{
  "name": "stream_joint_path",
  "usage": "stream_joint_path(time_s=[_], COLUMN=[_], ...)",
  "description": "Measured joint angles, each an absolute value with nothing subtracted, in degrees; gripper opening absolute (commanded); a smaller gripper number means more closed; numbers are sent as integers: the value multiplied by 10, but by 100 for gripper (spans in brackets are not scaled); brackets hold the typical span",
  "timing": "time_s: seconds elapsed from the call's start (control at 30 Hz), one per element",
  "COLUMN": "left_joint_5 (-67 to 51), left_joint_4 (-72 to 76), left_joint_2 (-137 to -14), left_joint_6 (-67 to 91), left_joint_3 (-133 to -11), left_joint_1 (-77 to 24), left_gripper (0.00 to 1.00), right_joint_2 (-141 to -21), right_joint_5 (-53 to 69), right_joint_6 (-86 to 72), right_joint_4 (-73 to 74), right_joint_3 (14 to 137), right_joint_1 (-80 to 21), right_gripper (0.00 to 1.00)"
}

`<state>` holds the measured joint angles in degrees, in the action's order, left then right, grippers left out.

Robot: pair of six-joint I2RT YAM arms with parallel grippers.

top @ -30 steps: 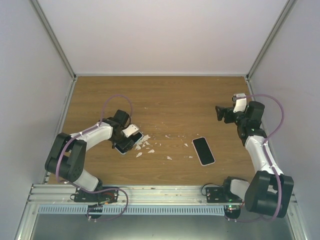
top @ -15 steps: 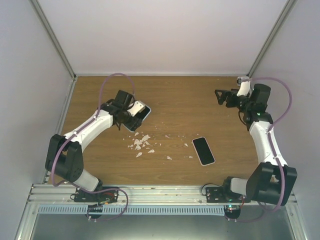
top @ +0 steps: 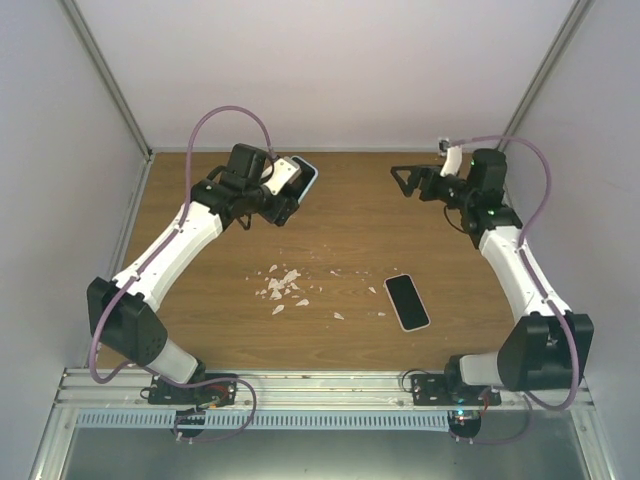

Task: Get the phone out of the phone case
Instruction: Pick up the phone at the center of the board.

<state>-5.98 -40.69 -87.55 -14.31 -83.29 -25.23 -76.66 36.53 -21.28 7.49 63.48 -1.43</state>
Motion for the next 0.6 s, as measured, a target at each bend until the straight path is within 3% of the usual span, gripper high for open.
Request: stream_joint_path(time_s=[0.6], left_joint_5=[-63], left_joint_4=[-414], left_joint_2=[-858], left_joint_6=[-107], left_joint_3=[-870], left_joint_1=[-277], left_gripper=[56], right_joint_2=[-853], right_joint_5=[389], right_joint_6=[-321], right_joint_4=[20], right_joint_3=[734], right_joint_1=[-162], right_gripper=[97])
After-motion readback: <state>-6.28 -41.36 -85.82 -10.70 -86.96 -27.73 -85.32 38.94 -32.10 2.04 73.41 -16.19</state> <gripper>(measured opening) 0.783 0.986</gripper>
